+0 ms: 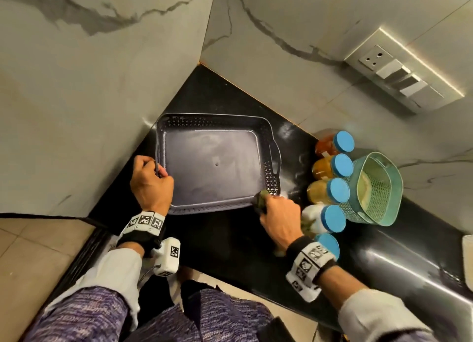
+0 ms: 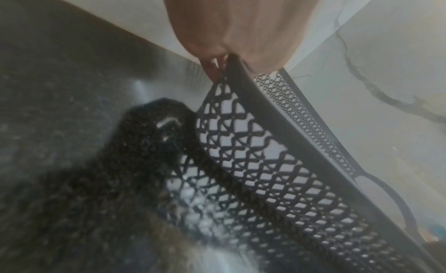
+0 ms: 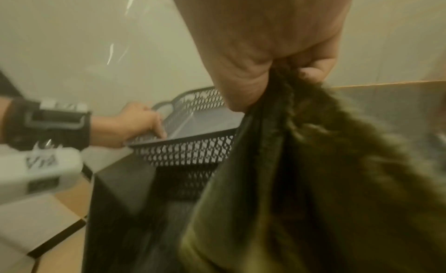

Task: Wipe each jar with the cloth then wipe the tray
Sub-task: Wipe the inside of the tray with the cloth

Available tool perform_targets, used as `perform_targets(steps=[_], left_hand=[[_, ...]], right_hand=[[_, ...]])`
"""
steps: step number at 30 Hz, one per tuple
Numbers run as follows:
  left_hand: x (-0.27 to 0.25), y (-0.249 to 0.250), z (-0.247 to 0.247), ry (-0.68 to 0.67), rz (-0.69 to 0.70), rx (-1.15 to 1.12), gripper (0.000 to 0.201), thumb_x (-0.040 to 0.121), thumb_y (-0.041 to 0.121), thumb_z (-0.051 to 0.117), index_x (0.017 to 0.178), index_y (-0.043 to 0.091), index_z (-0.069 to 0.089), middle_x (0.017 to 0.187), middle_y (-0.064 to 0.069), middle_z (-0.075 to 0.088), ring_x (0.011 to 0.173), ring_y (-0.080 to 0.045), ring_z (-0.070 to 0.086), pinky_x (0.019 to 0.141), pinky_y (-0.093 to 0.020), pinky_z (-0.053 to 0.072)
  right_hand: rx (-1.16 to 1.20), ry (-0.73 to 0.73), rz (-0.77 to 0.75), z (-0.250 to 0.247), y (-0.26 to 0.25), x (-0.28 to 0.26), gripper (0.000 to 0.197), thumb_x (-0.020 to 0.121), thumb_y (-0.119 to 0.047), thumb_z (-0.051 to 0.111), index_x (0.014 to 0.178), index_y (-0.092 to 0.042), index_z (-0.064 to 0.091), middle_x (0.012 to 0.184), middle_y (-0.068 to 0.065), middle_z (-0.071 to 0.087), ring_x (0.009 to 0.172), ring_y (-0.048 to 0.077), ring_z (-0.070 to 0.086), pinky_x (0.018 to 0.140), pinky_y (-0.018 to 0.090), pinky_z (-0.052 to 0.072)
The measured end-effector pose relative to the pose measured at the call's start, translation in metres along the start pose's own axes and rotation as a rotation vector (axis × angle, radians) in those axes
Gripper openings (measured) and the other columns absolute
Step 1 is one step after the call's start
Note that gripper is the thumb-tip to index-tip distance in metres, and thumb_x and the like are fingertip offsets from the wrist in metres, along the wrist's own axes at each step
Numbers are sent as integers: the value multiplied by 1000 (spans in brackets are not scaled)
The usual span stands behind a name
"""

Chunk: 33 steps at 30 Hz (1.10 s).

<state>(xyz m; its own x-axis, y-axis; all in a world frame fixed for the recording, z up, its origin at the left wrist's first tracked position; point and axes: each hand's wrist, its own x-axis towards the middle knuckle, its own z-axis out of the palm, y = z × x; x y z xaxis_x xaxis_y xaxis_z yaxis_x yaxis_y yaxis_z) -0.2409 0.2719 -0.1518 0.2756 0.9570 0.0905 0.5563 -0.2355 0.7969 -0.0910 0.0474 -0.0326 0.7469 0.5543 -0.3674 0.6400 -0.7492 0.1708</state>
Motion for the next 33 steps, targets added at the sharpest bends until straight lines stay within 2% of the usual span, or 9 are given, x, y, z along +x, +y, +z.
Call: perform_targets(steps=[2, 4, 6, 9, 14, 26, 29, 33], left_hand=[[4, -2, 1, -21, 26, -9, 16, 63, -12, 55, 62, 4, 54, 92, -15, 58, 67, -39, 56, 61, -45, 46], [8, -5, 0, -30, 29, -1, 15, 62, -11, 53, 62, 4, 53, 91, -15, 57, 68, -40, 56, 62, -46, 47], [10, -6, 2, -35, 22, 6, 14, 63, -11, 53, 62, 3, 53, 91, -16, 57, 70, -40, 56, 63, -46, 46], [9, -4, 4, -47, 31, 12, 15, 63, -11, 53, 62, 3, 52, 90, -16, 57, 69, -40, 56, 62, -45, 45], [9, -4, 7, -4, 7, 23, 10, 71, -7, 54, 65, 0, 52, 89, -18, 58, 68, -43, 56, 59, -48, 44], [-2, 0, 10, 102, -6, -24, 11, 75, -5, 53, 65, -2, 54, 87, -16, 60, 65, -35, 53, 59, -38, 38], [-5, 0, 13, 81, 17, -23, 10, 75, -5, 53, 65, -1, 53, 87, -15, 60, 66, -34, 53, 58, -40, 41], [-8, -1, 13, 19, 96, -33, 8, 68, -6, 51, 67, 2, 52, 87, -14, 57, 67, -35, 53, 58, -44, 44]], right_hand=[[82, 4, -10, 3, -5, 9, 23, 83, -31, 67, 104, -26, 73, 90, 7, 76, 87, 35, 72, 70, 38, 54], [135, 51, -6, -12, -3, 20, 27, 81, -28, 69, 108, -30, 76, 91, 9, 77, 89, 39, 71, 74, 40, 55], [124, 81, 13, -29, 5, 34, 25, 82, -27, 68, 106, -24, 77, 91, 13, 76, 88, 41, 70, 76, 42, 55], [7, 57, 8, -39, 5, 61, 22, 84, -26, 67, 98, -10, 72, 96, 16, 72, 90, 41, 69, 73, 41, 53], [-37, -114, -50, -10, -16, 73, 26, 81, -19, 68, 103, -5, 70, 106, 19, 72, 101, 42, 69, 79, 40, 54], [239, -184, 131, 22, -30, 69, 31, 78, -22, 67, 102, -2, 68, 104, 22, 72, 101, 42, 68, 85, 42, 56], [376, -198, 138, 33, -69, 47, 34, 75, -22, 68, 103, -2, 69, 107, 24, 72, 102, 44, 67, 86, 44, 55], [572, -252, 12, 36, -145, 25, 32, 75, -23, 68, 102, -5, 69, 106, 23, 71, 102, 45, 65, 86, 45, 57]])
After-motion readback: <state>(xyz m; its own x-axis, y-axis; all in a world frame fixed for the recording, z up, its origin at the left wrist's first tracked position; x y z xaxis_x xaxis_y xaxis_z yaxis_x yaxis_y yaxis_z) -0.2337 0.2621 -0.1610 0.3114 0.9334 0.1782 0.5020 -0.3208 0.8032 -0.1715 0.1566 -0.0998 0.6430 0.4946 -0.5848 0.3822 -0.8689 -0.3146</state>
